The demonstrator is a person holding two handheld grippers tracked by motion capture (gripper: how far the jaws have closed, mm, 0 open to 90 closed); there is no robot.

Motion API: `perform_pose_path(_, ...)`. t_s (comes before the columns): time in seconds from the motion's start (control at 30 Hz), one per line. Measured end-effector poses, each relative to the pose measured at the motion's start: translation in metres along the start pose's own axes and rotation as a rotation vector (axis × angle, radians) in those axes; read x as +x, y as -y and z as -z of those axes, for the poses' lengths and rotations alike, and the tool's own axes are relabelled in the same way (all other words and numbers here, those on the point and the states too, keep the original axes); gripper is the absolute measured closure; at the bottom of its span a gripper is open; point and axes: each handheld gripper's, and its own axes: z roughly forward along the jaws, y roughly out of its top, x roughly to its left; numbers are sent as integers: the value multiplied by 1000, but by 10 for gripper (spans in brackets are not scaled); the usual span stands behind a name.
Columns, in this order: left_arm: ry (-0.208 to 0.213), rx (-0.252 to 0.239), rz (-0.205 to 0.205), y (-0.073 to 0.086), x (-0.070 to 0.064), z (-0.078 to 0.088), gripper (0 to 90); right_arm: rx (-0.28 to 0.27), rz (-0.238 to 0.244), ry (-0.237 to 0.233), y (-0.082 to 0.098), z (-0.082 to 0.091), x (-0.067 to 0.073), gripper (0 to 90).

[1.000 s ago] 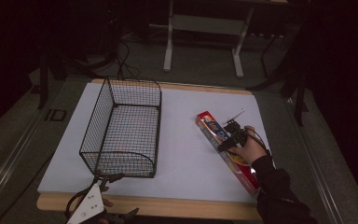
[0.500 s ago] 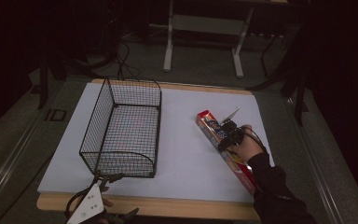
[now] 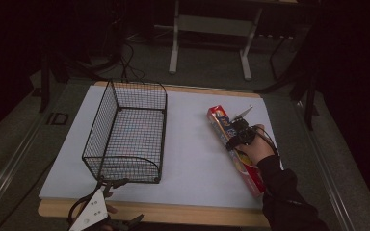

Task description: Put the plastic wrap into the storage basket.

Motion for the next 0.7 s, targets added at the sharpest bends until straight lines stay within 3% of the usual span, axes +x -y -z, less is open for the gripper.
perform_pose_path(0.23, 1, -4, 3, 0, 0, 0, 2, -89, -13, 6, -8, 19, 5, 390)
perform_pose_path(0.53, 0, -5, 3, 0, 1, 0, 2, -130, 22, 23, -23, 35, 23, 391)
perform_pose_path(0.7, 6, -5, 4, 0, 2, -1, 2, -172, 29, 3, -34, 47, 32, 391)
